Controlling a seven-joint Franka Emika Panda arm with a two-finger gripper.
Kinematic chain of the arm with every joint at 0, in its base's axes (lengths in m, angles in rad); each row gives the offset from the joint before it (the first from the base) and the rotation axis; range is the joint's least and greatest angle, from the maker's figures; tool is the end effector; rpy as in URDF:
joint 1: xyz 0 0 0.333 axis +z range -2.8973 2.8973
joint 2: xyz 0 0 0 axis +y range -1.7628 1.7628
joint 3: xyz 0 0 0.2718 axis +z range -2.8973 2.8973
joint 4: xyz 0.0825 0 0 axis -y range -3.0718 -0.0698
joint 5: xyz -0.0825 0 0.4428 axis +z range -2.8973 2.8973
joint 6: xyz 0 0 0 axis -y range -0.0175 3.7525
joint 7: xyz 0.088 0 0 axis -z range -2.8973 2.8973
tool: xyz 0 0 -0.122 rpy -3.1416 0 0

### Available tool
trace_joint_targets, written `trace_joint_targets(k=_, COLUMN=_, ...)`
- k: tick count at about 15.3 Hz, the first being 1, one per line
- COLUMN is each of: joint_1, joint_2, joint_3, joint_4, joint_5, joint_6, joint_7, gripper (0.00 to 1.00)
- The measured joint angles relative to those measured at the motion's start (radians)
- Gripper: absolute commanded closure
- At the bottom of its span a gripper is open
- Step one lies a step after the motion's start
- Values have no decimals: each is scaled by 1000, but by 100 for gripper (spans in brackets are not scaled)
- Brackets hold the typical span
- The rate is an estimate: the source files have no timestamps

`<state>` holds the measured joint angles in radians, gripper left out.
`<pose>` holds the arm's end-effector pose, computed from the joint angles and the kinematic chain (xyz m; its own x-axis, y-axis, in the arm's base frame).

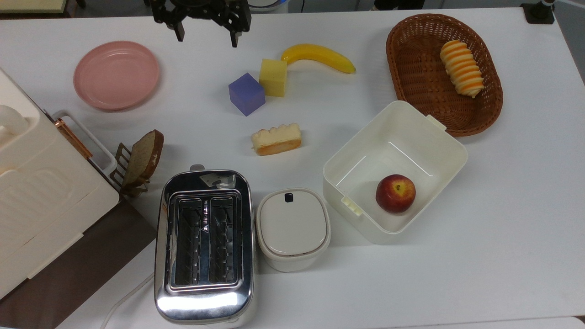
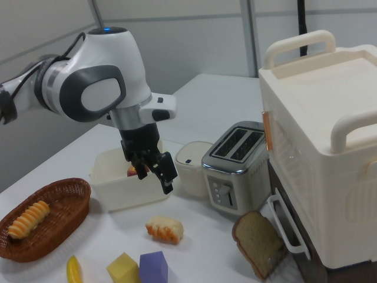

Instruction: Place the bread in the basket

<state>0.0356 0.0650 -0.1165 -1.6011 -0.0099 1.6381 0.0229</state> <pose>0.6311 -0.0508 0.5147 0.9943 -0.1029 -0.0272 -0.1024 -0.9946 0.0180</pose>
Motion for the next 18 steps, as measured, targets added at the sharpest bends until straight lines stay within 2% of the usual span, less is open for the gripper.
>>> trace_joint_targets(k=18, joint_1=-19, joint_2=1, joint_3=0, joint_4=13, joint_5=0, joint_6=-40, joint_7=6, gripper=0)
